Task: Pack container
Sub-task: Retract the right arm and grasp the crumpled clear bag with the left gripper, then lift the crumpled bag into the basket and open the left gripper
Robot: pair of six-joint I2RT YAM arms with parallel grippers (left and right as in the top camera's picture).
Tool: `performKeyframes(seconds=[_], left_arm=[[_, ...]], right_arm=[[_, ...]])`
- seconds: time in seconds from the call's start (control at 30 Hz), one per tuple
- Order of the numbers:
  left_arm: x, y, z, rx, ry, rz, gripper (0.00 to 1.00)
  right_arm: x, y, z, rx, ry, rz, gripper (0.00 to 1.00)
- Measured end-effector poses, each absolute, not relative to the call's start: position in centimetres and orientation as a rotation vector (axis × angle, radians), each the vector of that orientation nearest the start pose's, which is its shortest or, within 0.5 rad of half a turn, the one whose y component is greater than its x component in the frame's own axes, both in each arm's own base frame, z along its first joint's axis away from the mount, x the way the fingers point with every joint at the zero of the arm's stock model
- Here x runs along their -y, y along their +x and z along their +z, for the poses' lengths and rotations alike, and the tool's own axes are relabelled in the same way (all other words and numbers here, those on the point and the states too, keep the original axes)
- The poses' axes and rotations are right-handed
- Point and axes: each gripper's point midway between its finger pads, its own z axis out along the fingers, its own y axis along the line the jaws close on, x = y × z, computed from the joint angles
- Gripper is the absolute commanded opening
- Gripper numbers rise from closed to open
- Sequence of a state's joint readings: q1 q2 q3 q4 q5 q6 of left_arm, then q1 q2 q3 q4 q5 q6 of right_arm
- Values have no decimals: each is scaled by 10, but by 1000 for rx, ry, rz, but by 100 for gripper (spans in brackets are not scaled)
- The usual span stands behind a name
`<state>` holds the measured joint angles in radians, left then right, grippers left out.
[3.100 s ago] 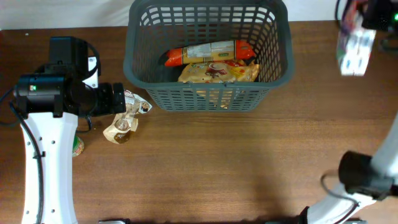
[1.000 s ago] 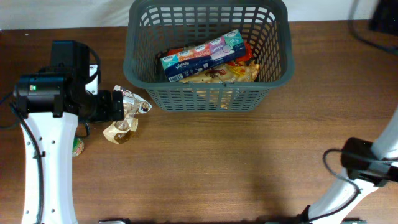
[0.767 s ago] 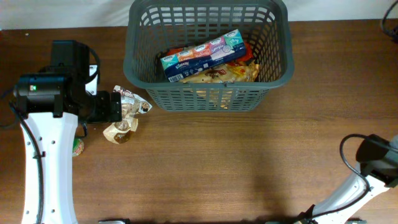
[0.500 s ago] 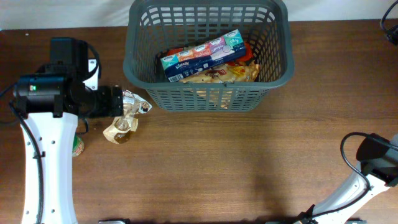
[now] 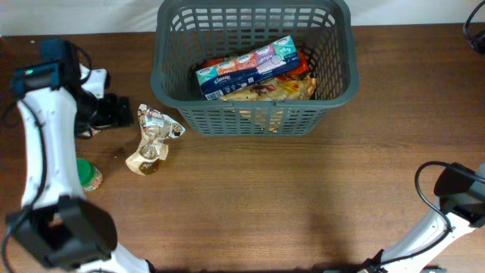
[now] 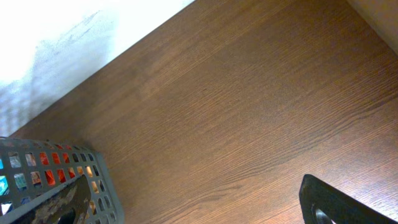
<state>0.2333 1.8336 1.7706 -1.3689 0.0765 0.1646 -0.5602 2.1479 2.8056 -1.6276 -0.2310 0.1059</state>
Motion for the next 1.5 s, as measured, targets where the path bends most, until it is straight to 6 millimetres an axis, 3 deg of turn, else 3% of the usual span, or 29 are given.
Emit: performKeyframes(seconds=[0.17,0.37,0.53,0.7,0.73,0.8,0.83,1.07,1.17,1.2,1.37,1.5], left_arm=[[-54,375,92,-3186,152,-100,78],[-41,393,36,-3236,295,-62,75],[-46,403,30,-3205,302,-8,52],[-48,408,28,-3187,303,7,52],[-48,408,26,-3192,304,6,46],[-48,407,20,-3207,304,5,8],[-49,406,15,-3222,306,-1,3],[-46,391,20,-3307,308,-52,2],[-46,393,36,-3341,308,-68,2],[-47,404,52,-3309,295,-56,2],[-60,475,162,-2951,220,100,2],[-66,503,262,-2632,183,216,2]], right_arm=[[210,409,333,-2397,734,108,99],[210,409,333,-2397,734,109,99],[210,409,333,-2397,734,109,99],[210,409,333,-2397,734,109,99],[210,409,333,-2397,733,109,99],[210,409,333,-2397,733,109,99],[210,409,333,-2397,733,109,99],[210,409,333,-2397,733,109,99],[210,409,333,-2397,733,109,99],[210,409,333,-2397,734,110,99],[209,409,333,-2397,732,113,99],[209,409,333,-2397,732,113,99]])
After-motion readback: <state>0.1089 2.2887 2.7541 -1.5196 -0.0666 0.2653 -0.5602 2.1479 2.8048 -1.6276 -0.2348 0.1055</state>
